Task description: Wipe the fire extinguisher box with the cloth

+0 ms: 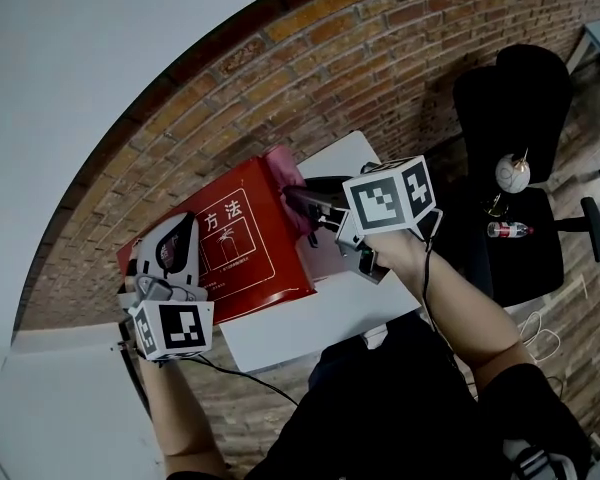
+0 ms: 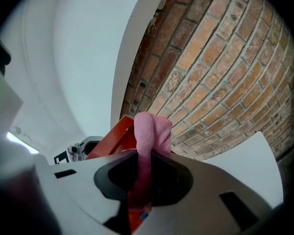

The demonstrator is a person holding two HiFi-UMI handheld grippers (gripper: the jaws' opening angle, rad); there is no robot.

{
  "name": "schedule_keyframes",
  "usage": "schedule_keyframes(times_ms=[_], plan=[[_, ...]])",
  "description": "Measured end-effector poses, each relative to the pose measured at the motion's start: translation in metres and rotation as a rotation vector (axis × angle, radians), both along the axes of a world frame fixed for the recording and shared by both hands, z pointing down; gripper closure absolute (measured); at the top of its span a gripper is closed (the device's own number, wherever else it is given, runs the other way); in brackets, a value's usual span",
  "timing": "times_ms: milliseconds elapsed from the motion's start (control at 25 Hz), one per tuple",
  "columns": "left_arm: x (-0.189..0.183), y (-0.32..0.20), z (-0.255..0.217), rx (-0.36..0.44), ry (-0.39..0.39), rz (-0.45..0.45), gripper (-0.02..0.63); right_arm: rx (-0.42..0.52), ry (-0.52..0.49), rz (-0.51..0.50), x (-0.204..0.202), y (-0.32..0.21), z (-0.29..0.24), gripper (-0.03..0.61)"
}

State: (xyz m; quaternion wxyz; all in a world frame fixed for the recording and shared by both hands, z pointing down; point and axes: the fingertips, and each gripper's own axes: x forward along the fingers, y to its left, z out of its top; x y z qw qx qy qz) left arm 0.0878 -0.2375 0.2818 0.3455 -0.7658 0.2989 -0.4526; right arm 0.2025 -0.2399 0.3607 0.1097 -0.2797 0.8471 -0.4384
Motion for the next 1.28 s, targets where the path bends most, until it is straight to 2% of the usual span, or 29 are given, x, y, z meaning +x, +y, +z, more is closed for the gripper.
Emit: schedule_keyframes(times_ms=[240,760,920,1280], plan=[[0.000,0.000,-0.001,0.001,0.003,-0.004,0.597,-0.048,0.035,0.005,0.001,-0.001,0.025,0.506],[0.001,0.000,-0.001,-0.002,0.009,-0.006,0.597,-0.083,0.014,0.034,0.007,-0.006,0.046,0.506],[0.001,0.000,-0.001,-0.001,0.004,-0.004,0.597,-0.105,0.057,0.041,0.008,-0.007,0.066,0.506],[0.001,0.000,-0.001,-0.001,0.006,-0.005,0.597,-0.133,0.073,0.022,0.006,-0.005,0.093,0.506]])
